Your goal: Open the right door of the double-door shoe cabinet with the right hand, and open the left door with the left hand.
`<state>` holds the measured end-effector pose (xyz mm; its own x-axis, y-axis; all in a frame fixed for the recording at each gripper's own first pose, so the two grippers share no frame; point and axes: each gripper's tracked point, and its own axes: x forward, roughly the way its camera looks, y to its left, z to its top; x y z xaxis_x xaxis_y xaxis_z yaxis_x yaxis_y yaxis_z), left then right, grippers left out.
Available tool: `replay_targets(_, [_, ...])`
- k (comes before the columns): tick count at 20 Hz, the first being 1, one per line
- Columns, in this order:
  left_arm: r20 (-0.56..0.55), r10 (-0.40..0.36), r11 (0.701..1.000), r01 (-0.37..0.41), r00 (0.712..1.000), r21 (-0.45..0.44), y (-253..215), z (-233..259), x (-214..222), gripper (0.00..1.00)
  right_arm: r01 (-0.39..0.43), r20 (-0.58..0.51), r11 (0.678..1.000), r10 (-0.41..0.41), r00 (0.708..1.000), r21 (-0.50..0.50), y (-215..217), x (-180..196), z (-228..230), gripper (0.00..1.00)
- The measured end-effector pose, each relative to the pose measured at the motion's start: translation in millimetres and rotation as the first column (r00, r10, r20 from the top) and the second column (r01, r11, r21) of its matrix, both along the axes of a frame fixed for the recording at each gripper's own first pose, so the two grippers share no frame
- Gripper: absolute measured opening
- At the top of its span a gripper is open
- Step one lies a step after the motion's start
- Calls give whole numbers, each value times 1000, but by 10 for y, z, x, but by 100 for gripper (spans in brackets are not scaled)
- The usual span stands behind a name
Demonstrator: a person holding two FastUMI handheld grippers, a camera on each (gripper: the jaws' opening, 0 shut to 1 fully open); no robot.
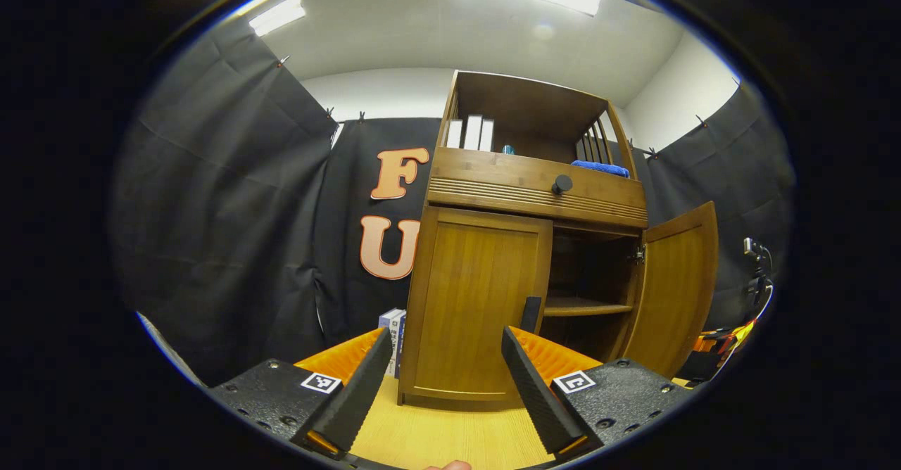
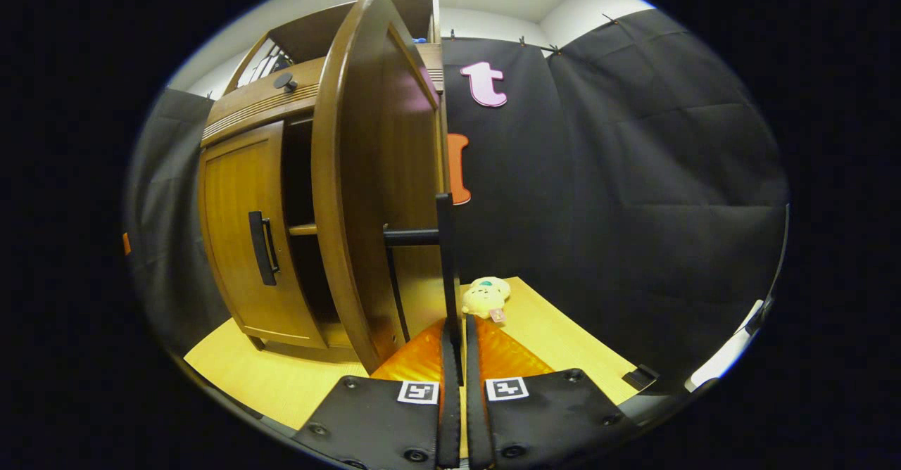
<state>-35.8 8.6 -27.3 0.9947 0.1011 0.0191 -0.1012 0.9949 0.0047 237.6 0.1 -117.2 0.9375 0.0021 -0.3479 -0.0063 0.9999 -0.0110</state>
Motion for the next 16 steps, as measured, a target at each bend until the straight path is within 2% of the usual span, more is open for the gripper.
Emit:
replay_targets(1, [-1, 0, 1000, 0, 1000, -2, -1, -7, -2, 95, -8, -1, 1000, 8, 1000, -2, -28, 10, 12, 0])
replay_targets(2, [-4, 1, 1000, -1, 1000, -3, 1, -18, 0, 92, -20, -5, 1000, 20, 1000, -6, -49, 19, 15, 0])
replay_targets(3, [-7, 3, 1000, -3, 1000, -2, 7, -27, -6, 95, -36, -10, 999, 36, 999, -4, -59, 21, 13, 0])
replay_targets(4, [-9, 6, 1000, -6, 1000, -1, 22, -34, -7, 92, -50, -12, 999, 50, 999, -1, -86, 8, 8, 11])
replay_targets(8, [-8, 20, 1000, -20, 1000, 6, 82, -29, -42, 91, -119, -14, 993, 119, 993, 17, -306, 44, 36, 11])
replay_targets(9, [-6, 26, 1000, -26, 1000, 8, 96, -22, -41, 91, -136, -17, 990, 137, 990, 18, -349, 49, 30, 0])
replay_targets(10, [-5, 32, 999, -32, 999, 12, 118, -8, -46, 94, -147, -19, 989, 147, 989, 25, -396, 48, 30, 12])
replay_targets(11, [-2, 39, 999, -39, 999, 16, 139, -1, -56, 92, -155, -20, 987, 156, 988, 33, -449, 60, 26, 24])
replay_targets(13, [6, 48, 999, -49, 999, 21, 168, 31, -68, 91, -169, -17, 985, 170, 985, 43, -538, 84, 34, 24])
replay_targets(14, [7, 50, 999, -50, 999, 21, 171, 40, -76, 94, -175, -16, 984, 176, 984, 44, -555, 86, 41, 22])
replay_targets(16, [6, 54, 998, -54, 999, 19, 194, 33, -89, 92, -194, -20, 980, 195, 981, 41, -566, 95, 34, 16])
